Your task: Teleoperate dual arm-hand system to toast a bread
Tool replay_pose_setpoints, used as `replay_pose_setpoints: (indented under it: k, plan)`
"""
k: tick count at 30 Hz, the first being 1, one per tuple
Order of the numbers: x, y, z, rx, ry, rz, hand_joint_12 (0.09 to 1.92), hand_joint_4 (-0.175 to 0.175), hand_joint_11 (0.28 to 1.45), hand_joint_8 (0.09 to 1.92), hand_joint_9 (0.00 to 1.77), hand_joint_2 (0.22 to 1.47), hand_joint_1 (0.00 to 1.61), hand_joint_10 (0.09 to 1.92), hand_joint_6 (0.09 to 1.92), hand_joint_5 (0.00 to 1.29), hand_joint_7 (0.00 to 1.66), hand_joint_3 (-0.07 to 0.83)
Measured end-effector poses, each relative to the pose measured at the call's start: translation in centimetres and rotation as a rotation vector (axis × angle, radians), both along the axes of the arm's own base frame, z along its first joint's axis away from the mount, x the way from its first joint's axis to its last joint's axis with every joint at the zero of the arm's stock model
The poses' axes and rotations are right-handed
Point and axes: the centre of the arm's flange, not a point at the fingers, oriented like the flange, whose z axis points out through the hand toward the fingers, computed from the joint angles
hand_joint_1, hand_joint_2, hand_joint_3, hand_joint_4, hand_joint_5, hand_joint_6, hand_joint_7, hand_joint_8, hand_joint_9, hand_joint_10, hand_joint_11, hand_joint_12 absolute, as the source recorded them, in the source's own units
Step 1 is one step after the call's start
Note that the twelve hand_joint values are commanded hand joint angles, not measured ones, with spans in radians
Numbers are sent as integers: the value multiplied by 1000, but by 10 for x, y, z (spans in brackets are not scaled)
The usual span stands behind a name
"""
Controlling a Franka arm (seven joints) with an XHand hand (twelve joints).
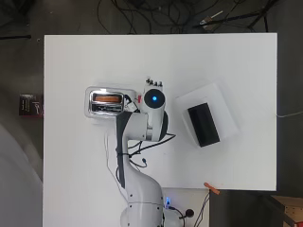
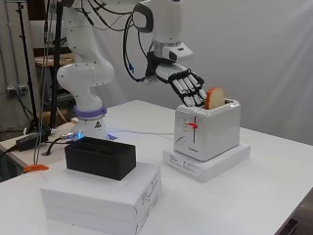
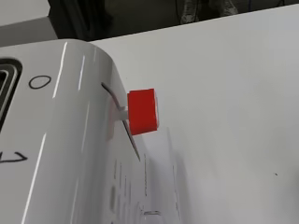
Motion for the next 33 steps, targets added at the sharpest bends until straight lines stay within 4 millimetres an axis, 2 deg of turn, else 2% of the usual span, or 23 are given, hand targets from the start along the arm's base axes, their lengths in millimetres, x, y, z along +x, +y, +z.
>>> replay_pose_setpoints:
  k: [2, 6, 8, 13, 19, 25, 33]
  plan:
    - [0, -4, -2, 3, 5, -29, 87, -17, 477, 87, 564, 939, 96, 87, 87, 312, 510, 1]
    - [-1, -11, -6, 7, 10, -57, 87, 19, 462, 87, 560, 950, 123, 87, 87, 481, 535, 1]
    - [-2, -12, -8, 9, 9, -62, 87, 24, 460, 87, 556, 951, 129, 87, 87, 498, 542, 1]
    - [-5, -17, -12, 17, 12, -91, 87, 10, 458, 87, 528, 942, 131, 87, 87, 369, 500, -3]
    - [-6, -24, -22, 30, 35, -142, 87, 14, 461, 87, 511, 936, 129, 87, 87, 296, 465, -3]
    - [-7, -27, -41, 38, 74, -155, 87, 22, 462, 87, 506, 930, 127, 87, 87, 267, 456, -4]
    - [-11, -32, -56, 44, 88, -176, 87, 34, 468, 87, 504, 930, 129, 87, 87, 252, 443, -2]
